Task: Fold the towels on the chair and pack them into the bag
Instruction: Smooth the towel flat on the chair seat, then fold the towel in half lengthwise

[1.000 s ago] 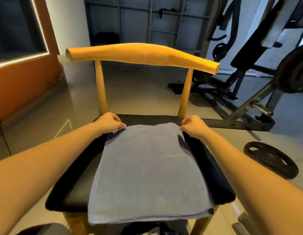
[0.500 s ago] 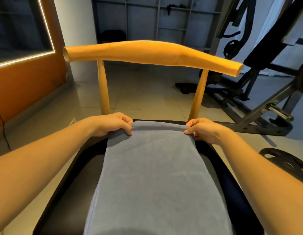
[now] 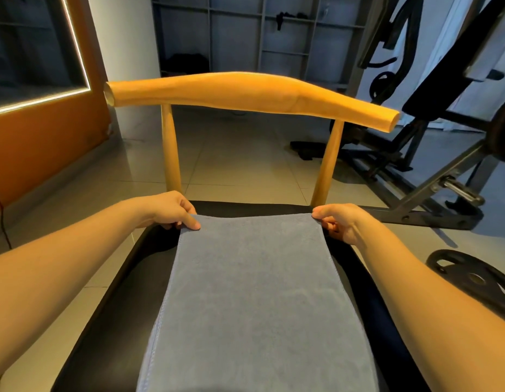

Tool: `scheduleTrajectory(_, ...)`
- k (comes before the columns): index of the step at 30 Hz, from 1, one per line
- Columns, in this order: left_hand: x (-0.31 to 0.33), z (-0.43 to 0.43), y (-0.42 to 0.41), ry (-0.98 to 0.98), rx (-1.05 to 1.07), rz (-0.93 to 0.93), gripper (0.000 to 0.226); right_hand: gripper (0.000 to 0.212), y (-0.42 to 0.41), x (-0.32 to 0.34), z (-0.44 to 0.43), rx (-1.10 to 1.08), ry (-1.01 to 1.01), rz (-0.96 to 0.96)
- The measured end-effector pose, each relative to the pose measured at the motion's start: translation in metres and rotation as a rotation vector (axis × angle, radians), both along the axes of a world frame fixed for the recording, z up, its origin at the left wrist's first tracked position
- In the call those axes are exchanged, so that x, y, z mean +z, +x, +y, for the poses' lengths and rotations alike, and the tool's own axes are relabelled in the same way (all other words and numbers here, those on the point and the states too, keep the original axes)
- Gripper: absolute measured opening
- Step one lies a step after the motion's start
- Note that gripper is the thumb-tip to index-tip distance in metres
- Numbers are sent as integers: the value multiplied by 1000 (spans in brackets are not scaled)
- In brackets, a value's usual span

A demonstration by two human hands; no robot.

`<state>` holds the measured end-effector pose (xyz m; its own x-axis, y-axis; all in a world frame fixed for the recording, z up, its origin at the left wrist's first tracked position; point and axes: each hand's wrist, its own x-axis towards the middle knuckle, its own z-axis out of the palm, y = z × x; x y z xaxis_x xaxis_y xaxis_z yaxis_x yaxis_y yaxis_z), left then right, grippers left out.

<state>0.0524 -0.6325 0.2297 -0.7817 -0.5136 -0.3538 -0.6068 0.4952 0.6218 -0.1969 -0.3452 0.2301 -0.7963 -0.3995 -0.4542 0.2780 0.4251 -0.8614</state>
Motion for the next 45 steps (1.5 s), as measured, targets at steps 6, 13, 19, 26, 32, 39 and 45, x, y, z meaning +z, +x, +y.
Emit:
scheduleTrajectory(6,-10,-5,-2,-41,122,66,13,5,0,-8,-17,-79,70,114)
scheduleTrajectory(13,-15,-16,-27,-14,321,201,7,9,-9,-10,-41,-80,12,222)
scheduleTrajectory(19,-7,-22,-43,-38,449,423,3,12,-18,-4,-51,-179,-117,272)
scheduleTrajectory(26,28,1,-11,-145,387,582,6,20,7,32,-24,-250,-247,269)
scheduleTrajectory(32,48,39,53,-216,255,666,4,13,52,53,28,-209,-317,281)
scheduleTrajectory(39,31,102,125,-327,67,622,10,16,106,39,87,-138,-281,168)
scheduleTrajectory(45,-2,131,158,-365,-58,482,21,25,136,12,117,-75,-139,82)
